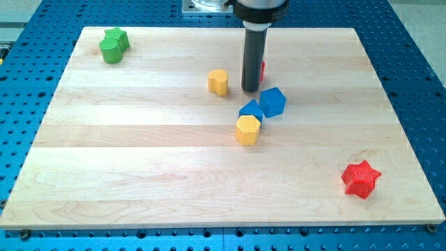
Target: Move your arm to the top right side of the red star
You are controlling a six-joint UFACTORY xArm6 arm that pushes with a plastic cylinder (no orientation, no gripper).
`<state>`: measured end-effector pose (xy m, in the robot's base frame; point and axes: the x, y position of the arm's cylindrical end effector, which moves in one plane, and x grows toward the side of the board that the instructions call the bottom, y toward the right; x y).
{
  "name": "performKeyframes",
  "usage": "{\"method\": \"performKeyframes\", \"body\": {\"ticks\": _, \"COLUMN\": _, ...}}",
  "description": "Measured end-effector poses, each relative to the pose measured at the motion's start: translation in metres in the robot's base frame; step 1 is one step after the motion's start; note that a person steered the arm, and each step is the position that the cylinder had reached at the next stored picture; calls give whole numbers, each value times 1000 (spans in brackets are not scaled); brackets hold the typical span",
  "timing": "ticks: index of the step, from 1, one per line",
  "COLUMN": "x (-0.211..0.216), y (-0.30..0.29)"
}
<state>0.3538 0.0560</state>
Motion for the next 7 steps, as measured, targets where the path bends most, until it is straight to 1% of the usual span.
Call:
{"method": "performKeyframes", "body": {"ticks": 1, "x": -16, "y": 11}}
{"method": "performKeyframes", "body": {"ticks": 4, "x": -18, "y": 11}}
{"method": "performKeyframes", "body": {"ticks": 5, "x": -17, "y": 11}}
{"method": "performKeyframes", "body": {"ticks": 6, "x": -5, "y": 19}}
{"method": "performKeyframes", "body": {"ticks": 7, "x": 2, "y": 46}}
